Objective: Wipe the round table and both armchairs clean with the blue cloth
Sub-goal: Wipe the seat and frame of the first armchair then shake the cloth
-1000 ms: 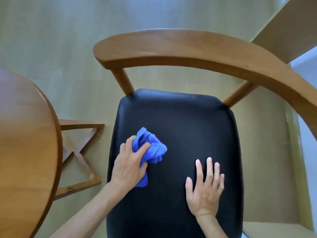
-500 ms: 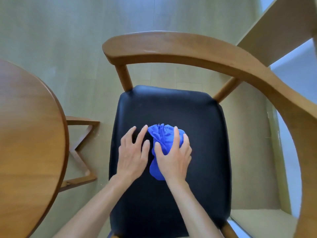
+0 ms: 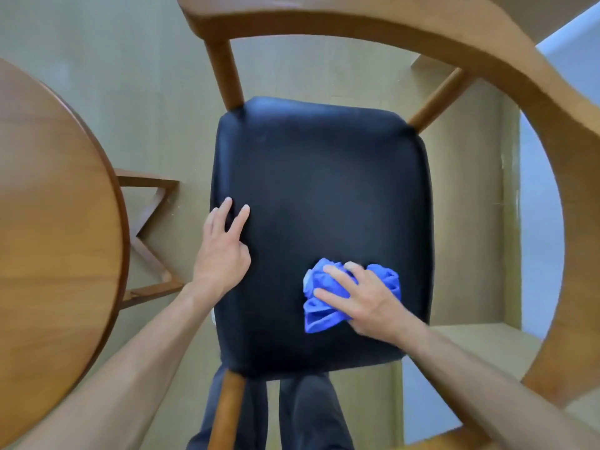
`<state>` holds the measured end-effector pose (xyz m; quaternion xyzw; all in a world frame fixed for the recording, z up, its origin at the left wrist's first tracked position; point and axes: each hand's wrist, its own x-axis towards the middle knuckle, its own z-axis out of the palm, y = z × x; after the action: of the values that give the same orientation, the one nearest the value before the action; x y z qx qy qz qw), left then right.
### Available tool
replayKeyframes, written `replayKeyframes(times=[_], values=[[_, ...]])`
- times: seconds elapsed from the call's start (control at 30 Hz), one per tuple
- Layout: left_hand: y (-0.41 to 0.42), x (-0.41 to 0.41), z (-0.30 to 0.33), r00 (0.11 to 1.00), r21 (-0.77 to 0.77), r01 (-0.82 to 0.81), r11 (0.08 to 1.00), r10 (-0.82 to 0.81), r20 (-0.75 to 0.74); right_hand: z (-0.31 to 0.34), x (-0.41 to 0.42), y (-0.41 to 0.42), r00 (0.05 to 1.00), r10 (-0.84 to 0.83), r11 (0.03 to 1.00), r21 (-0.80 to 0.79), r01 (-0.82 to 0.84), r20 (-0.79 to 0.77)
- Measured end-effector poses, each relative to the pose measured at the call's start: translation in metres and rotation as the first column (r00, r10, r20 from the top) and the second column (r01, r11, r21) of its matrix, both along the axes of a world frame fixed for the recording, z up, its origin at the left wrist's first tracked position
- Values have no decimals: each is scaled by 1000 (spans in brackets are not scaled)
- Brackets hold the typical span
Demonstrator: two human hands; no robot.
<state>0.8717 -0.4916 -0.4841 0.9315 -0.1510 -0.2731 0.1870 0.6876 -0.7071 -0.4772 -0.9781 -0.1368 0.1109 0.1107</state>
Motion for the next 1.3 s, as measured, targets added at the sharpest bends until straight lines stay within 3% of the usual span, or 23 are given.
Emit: replayKeyframes(times=[0.07,0.1,0.17,0.2,0.23,0.27,0.3,0.37,0.43,0.47,0.5,0.57,0.67,0.73,0.8,0.9,1.03,1.1,1.17,1.2,1.23,1.3], values=[[2,-1,0,1000,9,6,1000,-6,-20,2,-8,-51,951,-310,950,-32,310,5],[2,-1,0,1000,11,5,1000,-5,-30,3,-11,-64,849,-528,849,-30,527,-21],[1,-1,1,999,-3,-7,1000,7,-48,0,-9,-60,516,-854,519,-26,854,-69],[1,1,2,998,-13,-16,1000,16,-59,-2,-4,-41,375,-924,378,-35,925,-67],[1,2,3,997,-24,-26,999,24,-72,-2,2,-15,308,-949,311,-41,950,-61],[2,4,3,996,-34,-36,999,33,-86,-2,8,15,309,-949,310,-17,950,-59],[3,6,3,994,-44,-40,998,36,-99,-1,12,48,385,-921,384,23,923,-67],[5,10,4,992,-67,-33,997,25,-120,4,13,115,651,-754,644,102,758,-88],[8,13,5,989,-96,-26,995,12,-146,3,5,158,901,-427,894,114,433,-72],[10,13,6,987,-103,-19,995,2,-159,2,0,167,973,-215,968,112,223,-78],[11,13,6,985,-99,-8,995,-9,-171,1,-4,169,996,-7,994,111,17,-94],[13,12,8,982,-66,15,998,-27,-186,0,-10,154,940,311,950,73,-303,-138],[14,11,11,978,-5,40,999,-40,-202,4,-22,103,791,585,806,17,-592,-177],[14,11,12,978,13,41,999,-38,-207,6,-31,51,735,660,742,-16,-670,-157],[13,11,14,976,22,45,999,-40,-214,15,-35,-5,787,601,786,-78,-614,-139],[15,13,13,973,29,56,998,-49,-225,28,-34,-62,879,382,888,-150,-435,-287],[21,18,11,966,-4,69,998,-67,-249,32,-37,-58,946,61,979,-165,-119,-319],[23,17,12,965,-14,69,998,-71,-253,29,-46,-28,907,-217,974,-138,178,-361],[26,9,14,962,-11,48,999,-49,-268,25,-51,17,762,-521,849,-145,507,-384],[28,2,16,958,-4,42,999,-42,-283,24,-47,42,700,-596,790,-131,599,-393],[31,-5,17,952,4,46,999,-43,-302,23,-38,68,688,-605,774,-91,627,-401],[40,-19,21,930,16,73,997,-62,-362,20,-9,114,753,-508,812,58,581,-418]])
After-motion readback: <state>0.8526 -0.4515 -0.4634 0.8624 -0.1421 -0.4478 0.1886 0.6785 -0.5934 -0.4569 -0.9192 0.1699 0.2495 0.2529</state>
